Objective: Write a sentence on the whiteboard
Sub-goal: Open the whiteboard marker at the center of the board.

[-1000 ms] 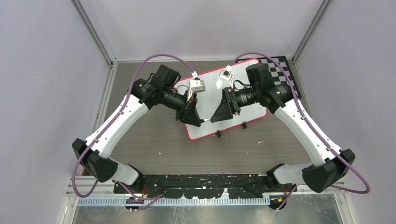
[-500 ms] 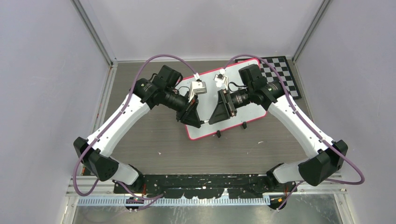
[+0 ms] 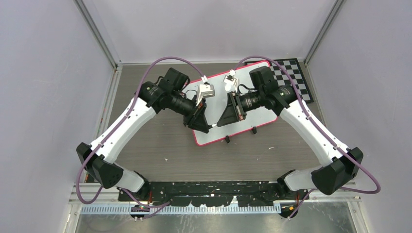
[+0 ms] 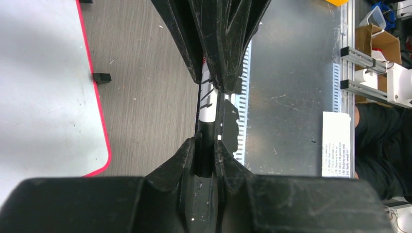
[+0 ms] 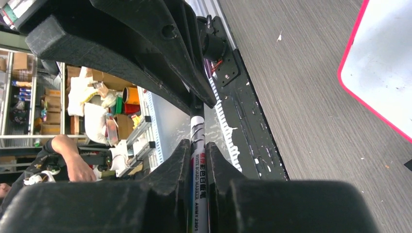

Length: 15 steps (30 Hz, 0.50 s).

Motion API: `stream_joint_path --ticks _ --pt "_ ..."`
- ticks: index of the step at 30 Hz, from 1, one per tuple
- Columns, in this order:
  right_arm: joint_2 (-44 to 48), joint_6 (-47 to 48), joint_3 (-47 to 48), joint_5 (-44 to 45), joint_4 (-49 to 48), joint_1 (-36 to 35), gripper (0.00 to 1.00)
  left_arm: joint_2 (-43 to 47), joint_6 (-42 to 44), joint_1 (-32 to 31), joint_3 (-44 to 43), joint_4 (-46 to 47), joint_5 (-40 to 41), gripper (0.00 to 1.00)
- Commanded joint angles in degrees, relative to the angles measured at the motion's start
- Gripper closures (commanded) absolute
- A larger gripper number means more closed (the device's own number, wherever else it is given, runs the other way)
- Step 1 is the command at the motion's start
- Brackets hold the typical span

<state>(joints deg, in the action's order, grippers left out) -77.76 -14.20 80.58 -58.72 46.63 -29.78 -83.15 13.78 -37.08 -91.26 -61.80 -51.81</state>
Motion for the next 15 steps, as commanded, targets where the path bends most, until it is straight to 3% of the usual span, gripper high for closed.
stream_joint_path --ticks 1,8,15 --pt "2.17 0.56 0.73 0.16 -1.11 -0.93 1.0 1.23 0.27 0.13 0.89 2.95 1.19 1.0" --pt "2.61 7.75 3.63 2.94 7.55 2.77 1.0 7.08 5.56 7.81 7.67 0.56 1.15 1.0" --pt "2.99 9.85 5.7 5.12 10.22 10.38 1.0 12.46 12.56 20.76 12.88 -1.96 1.33 1.0"
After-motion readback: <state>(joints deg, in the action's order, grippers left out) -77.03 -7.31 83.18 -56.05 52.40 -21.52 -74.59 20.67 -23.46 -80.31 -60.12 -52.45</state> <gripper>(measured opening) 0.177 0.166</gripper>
